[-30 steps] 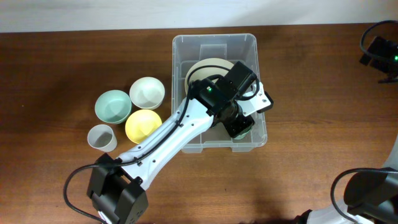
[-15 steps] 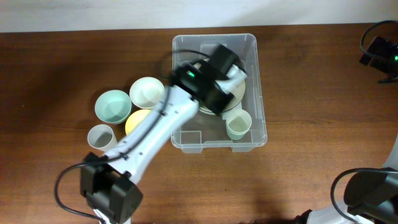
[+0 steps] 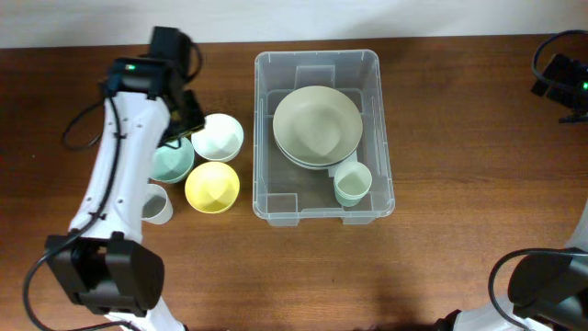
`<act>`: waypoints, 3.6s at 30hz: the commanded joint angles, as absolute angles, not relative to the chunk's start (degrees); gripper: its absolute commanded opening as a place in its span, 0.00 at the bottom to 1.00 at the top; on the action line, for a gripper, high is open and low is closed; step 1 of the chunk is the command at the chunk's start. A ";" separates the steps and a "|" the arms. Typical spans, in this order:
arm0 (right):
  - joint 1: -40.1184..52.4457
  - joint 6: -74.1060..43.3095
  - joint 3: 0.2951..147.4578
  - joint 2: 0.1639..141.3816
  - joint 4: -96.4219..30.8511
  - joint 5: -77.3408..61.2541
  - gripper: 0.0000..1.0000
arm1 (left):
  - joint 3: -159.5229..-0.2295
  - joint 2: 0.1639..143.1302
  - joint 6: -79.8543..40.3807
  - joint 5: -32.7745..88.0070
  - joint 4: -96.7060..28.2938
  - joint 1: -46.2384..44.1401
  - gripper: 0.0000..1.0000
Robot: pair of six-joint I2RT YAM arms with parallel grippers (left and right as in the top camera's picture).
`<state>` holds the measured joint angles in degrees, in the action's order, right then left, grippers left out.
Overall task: Pack container
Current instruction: 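Move the left gripper back to the small grey cup, then lower the left gripper into the grey cup and grasp its rim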
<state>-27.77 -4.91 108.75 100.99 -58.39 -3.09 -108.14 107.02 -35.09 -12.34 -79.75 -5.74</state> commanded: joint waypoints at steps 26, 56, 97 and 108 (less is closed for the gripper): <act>-27.77 -4.89 108.90 100.97 -58.33 -3.22 0.99 | -76.75 105.30 -69.82 -23.77 -65.76 0.56 0.53; -27.77 -4.89 108.90 100.97 -58.33 -3.22 0.99 | -78.22 91.55 -67.22 -26.63 -70.54 0.54 0.53; -27.77 -4.89 108.90 100.97 -58.33 -3.22 0.99 | -77.67 109.10 -67.20 -20.27 -63.61 0.54 0.50; -27.77 -4.89 108.90 100.97 -58.33 -3.22 0.99 | -77.67 109.12 -67.20 -19.03 -63.37 0.56 0.42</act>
